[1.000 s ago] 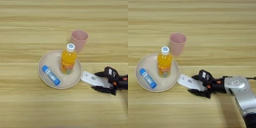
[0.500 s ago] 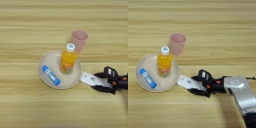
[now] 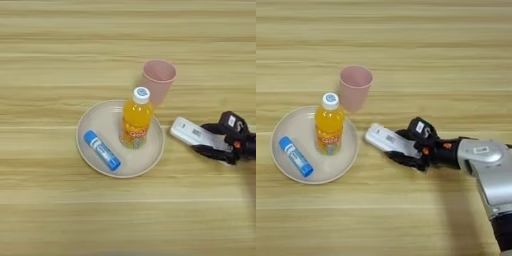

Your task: Move the objects on the table

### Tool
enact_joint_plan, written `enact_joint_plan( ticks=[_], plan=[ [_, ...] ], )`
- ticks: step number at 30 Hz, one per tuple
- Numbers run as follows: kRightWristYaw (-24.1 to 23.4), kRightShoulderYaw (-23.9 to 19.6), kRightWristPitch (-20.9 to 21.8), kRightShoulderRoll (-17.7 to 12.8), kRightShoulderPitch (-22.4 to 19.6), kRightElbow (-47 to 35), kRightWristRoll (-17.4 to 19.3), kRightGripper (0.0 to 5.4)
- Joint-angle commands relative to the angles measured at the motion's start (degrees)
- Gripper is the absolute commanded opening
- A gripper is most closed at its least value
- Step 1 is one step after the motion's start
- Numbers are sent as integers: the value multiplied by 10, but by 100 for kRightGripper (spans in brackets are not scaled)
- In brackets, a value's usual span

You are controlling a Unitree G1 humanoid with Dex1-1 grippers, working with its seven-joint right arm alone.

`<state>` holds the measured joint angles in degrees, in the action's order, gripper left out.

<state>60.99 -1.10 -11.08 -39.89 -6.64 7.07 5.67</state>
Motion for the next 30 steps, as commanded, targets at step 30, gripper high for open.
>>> enact_joint_plan(
  ticks=[30],
  plan=[
    [-135, -8, 63, 52, -148, 167, -27, 459]
  ],
)
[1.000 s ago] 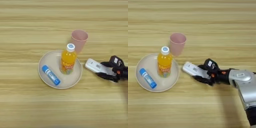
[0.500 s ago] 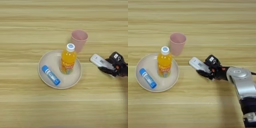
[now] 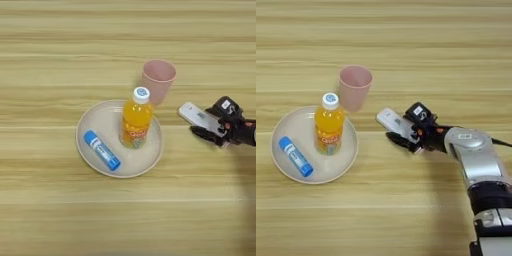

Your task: Move the objects on the table

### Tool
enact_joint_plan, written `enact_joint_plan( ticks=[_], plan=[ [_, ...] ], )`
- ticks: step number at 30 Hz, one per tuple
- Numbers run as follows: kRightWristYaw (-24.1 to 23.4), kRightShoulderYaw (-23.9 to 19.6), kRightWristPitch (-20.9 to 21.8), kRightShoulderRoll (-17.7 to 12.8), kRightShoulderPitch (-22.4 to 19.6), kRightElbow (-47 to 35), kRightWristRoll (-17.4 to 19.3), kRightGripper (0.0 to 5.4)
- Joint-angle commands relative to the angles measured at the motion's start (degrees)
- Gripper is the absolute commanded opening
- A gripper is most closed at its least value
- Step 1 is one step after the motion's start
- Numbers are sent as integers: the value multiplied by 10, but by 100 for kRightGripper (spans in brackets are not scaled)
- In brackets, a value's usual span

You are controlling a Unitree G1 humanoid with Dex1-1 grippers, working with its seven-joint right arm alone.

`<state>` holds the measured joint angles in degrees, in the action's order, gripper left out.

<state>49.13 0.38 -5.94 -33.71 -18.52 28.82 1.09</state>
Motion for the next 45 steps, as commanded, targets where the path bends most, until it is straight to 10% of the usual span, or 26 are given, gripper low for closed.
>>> enact_joint_plan(
  ticks=[1, 19, 45],
  plan=[
    [-17, -27, 8, -5, -30, -62, 25, 466],
    [-97, -45, -55, 93, -33, -135, 66, 537],
    [-199, -19, 16, 162, -92, -42, 18, 537]
  ],
)
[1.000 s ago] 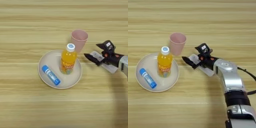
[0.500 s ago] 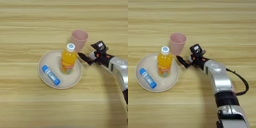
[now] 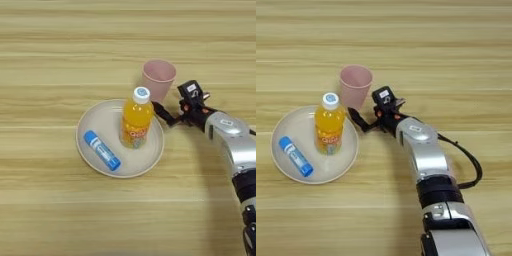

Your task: Move the objects on the table

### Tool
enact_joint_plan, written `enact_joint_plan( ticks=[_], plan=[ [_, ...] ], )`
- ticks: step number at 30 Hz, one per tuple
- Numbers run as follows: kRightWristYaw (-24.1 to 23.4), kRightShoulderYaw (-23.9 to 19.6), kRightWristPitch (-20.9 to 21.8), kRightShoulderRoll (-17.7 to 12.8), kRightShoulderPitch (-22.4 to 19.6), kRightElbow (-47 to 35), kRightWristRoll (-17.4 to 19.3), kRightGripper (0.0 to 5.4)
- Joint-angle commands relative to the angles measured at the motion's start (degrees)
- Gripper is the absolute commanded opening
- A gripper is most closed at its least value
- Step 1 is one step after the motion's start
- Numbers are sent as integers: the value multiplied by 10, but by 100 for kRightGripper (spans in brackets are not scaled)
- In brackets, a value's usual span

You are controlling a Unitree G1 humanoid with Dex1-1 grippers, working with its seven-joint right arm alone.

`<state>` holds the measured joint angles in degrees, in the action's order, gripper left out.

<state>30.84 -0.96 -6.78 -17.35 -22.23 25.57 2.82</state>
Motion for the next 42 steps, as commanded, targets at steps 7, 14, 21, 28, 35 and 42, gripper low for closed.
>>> enact_joint_plan(
  ticks=[7, 14, 21, 28, 35, 42],
  plan=[
    [-19, -4, 35, 8, -67, 7, 0, 537],
    [-22, -4, 45, 13, -75, 22, 1, 537],
    [-36, -11, 60, 20, -90, 47, 3, 537],
    [-40, -15, 74, 26, -105, 75, 9, 537],
    [-34, -23, 88, 40, -126, 97, 19, 537],
    [-28, -29, 101, 54, -138, 108, 29, 537]
  ],
)
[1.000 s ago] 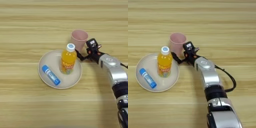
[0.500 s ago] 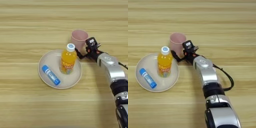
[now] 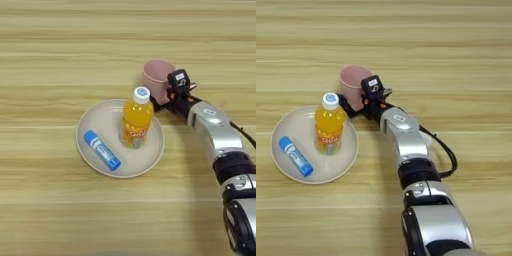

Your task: Move the objects on the table

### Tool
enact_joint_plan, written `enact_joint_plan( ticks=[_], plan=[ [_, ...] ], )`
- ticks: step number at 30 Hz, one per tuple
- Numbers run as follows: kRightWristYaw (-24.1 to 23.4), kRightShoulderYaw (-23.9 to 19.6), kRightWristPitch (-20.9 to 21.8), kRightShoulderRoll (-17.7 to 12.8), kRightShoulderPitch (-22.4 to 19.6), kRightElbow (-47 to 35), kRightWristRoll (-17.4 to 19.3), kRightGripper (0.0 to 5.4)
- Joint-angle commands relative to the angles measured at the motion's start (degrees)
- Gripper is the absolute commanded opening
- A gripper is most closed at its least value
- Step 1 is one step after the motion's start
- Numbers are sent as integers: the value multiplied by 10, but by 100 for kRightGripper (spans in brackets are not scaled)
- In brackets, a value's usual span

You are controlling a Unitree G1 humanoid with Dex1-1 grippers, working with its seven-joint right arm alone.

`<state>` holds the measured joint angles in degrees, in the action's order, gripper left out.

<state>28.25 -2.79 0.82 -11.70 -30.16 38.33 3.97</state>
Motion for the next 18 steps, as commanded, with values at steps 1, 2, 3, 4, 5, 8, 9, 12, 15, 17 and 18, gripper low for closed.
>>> enact_joint_plan(
  ticks=[1, 2, 3, 4, 5, 8, 9, 12, 15, 17, 18],
  plan=[
    [-2, -13, 26, -2, -60, -18, 19, 537],
    [-2, -13, 26, -2, -62, -17, 20, 537],
    [-2, -13, 27, -1, -63, -15, 21, 537],
    [-1, -14, 29, -1, -65, -14, 22, 537],
    [-1, -14, 30, 0, -67, -13, 22, 537],
    [0, -17, 34, 1, -69, -10, 24, 528],
    [0, -18, 35, 2, -70, -10, 24, 515],
    [-1, -19, 37, 2, -72, -8, 26, 481],
    [-2, -20, 40, 2, -74, -5, 26, 453],
    [-2, -21, 42, 2, -75, -3, 26, 443],
    [-2, -21, 42, 2, -76, -2, 26, 442]
  ],
)
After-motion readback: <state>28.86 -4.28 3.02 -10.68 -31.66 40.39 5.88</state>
